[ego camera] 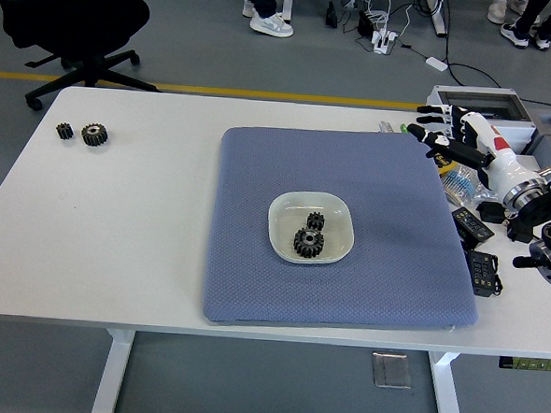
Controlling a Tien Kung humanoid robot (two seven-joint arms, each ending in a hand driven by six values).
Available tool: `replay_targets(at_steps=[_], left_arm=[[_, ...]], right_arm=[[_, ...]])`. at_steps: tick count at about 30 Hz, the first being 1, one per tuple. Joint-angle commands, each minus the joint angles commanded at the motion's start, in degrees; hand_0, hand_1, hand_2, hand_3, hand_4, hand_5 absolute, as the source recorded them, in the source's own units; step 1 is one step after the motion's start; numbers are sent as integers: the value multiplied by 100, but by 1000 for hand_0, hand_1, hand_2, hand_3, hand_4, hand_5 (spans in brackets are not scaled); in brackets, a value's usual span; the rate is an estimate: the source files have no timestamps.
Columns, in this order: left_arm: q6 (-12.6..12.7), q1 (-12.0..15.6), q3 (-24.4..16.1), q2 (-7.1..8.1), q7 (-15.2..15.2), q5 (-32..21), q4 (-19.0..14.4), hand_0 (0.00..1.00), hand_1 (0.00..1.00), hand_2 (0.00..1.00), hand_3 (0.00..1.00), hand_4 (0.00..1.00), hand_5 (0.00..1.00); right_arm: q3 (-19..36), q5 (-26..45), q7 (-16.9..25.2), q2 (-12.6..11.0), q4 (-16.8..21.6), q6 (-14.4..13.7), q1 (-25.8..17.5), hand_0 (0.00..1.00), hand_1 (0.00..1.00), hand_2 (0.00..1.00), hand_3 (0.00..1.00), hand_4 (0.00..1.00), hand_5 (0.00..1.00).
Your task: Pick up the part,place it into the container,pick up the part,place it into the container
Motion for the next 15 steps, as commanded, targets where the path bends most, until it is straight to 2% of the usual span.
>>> replay_targets(at_steps=[1, 2, 11, 15], left_arm=[[-1, 5, -4, 0, 3, 16, 0, 652, 626, 706, 580, 695, 607], [-3, 8, -4, 0, 4, 22, 0, 652, 626, 708, 579, 695, 609], [-14, 50, -75, 0, 13, 125, 0, 652, 626, 706, 578, 694, 607], [-12, 65, -84, 0, 25, 144, 0, 650, 625, 705, 579, 693, 607]], right_arm=[[149, 261, -8, -46, 105, 72, -134, 682, 711, 804, 779, 998, 741], [248, 521, -5, -73, 170, 107, -223, 884, 845, 876, 882, 998, 892], [1077, 2681, 87, -211, 735, 413, -1173, 908, 858, 879, 903, 998, 884], [1331, 2904, 70, -222, 908, 484, -1507, 914, 860, 884, 909, 998, 924]])
